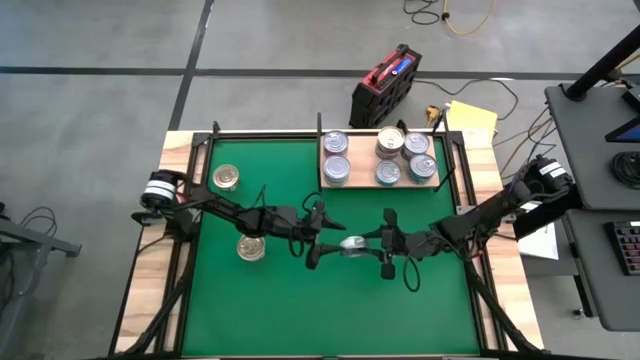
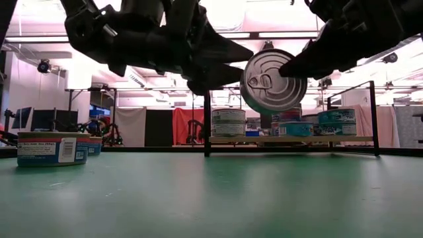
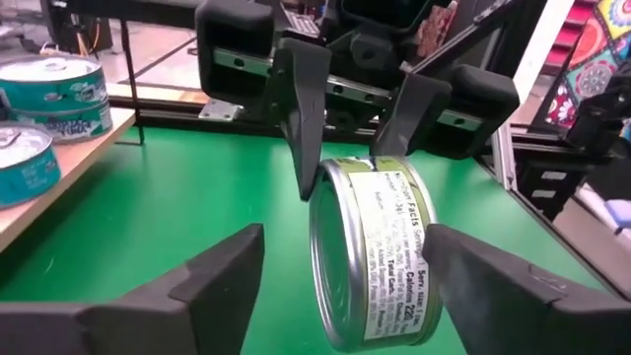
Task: Stack canned seafood by type on shelf
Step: Put the green tuna can on the shelf
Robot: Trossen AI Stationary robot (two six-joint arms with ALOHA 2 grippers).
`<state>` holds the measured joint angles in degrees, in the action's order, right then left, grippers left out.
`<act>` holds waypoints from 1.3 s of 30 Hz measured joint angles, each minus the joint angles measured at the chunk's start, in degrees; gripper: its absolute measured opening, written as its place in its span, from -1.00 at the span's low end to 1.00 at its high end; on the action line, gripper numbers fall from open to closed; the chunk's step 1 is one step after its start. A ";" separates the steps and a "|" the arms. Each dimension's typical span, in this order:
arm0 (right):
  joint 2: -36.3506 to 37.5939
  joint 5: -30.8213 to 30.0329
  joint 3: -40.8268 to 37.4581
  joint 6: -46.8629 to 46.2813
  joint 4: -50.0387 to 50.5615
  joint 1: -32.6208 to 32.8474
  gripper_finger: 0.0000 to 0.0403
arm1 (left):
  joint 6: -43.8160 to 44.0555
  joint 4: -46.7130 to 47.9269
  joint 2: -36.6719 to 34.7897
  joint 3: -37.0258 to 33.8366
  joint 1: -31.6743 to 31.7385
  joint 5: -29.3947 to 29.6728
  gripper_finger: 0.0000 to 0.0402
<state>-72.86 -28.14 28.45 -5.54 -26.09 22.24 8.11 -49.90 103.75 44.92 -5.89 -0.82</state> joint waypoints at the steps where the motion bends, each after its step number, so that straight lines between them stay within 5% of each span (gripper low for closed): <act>1: 0.00 0.00 -0.02 0.47 -0.05 0.00 -0.35 | -0.52 -0.04 0.20 0.20 0.00 -0.08 0.36; 34: 0.11 -2.32 1.51 -5.46 5.63 0.07 -0.35 | 5.87 -1.91 -1.76 -0.67 3.02 -0.31 0.39; 39: 0.11 -2.48 3.35 -8.34 9.63 0.09 -0.35 | 2.43 -0.80 -3.50 -0.62 2.99 -5.79 0.39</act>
<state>-72.75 -30.62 31.80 -13.88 -16.45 22.33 10.54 -50.69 100.25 44.30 -2.90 -6.61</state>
